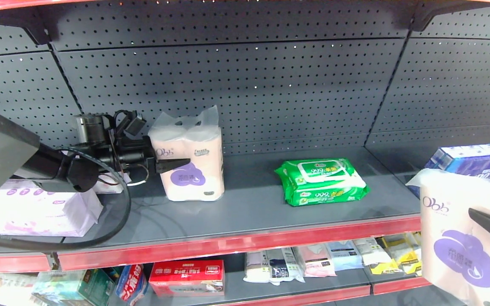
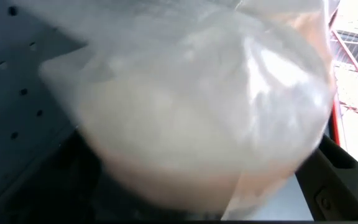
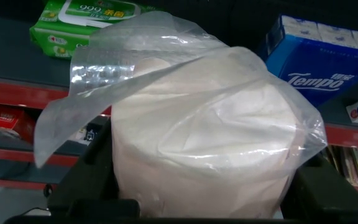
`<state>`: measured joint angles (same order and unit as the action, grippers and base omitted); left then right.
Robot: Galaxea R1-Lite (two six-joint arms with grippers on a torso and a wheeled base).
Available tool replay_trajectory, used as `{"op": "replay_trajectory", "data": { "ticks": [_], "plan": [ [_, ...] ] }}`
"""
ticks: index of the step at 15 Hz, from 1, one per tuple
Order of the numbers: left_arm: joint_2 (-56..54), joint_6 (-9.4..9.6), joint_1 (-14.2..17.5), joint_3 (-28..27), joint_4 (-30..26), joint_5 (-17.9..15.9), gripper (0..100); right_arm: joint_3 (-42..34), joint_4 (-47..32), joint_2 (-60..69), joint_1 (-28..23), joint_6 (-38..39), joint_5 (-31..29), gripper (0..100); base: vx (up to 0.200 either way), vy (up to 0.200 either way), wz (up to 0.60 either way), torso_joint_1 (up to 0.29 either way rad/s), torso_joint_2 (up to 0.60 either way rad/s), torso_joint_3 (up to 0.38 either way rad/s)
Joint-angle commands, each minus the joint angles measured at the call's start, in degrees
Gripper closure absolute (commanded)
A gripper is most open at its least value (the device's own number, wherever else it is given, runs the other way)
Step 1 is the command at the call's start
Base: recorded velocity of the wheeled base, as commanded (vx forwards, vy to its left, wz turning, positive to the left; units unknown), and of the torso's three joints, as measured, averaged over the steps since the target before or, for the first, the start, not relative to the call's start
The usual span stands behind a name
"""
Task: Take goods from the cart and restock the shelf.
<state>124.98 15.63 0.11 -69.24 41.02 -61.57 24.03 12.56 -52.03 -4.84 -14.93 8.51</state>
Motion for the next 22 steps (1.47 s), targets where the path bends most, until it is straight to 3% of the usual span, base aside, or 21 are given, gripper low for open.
{"op": "replay_trajectory", "data": {
  "ticks": [1,13,14,19,22],
  "plan": [
    [-0.2,-0.60,-0.2,0.0,0.0,-0.2,0,0.1,0.0,-0.2,0.0,0.0,0.0,100,0.000,0.000,0.00,0.000,0.00,0.000],
    [-0.1,-2.09,-2.1,-0.7,0.1,-0.4,0,0.1,0.0,-0.6,0.0,0.0,0.0,100,0.000,0.000,0.00,0.000,0.00,0.000],
    [0.0,-1.92,-2.1,-0.6,0.1,-0.5,100,0.1,0.0,-0.6,0.0,0.0,0.0,100,0.000,0.000,0.00,0.000,0.00,0.000],
    [-0.4,-1.48,-2.0,1.6,0.7,-0.5,100,0.1,0.0,-0.8,0.0,0.0,-0.1,100,0.000,0.000,0.00,0.000,0.00,0.000],
    [-0.8,-2.88,-1.6,7.5,10.1,-0.4,100,0.0,0.0,-0.9,0.1,0.0,-0.1,100,0.000,0.000,0.00,0.000,0.00,0.000]
  ]
}}
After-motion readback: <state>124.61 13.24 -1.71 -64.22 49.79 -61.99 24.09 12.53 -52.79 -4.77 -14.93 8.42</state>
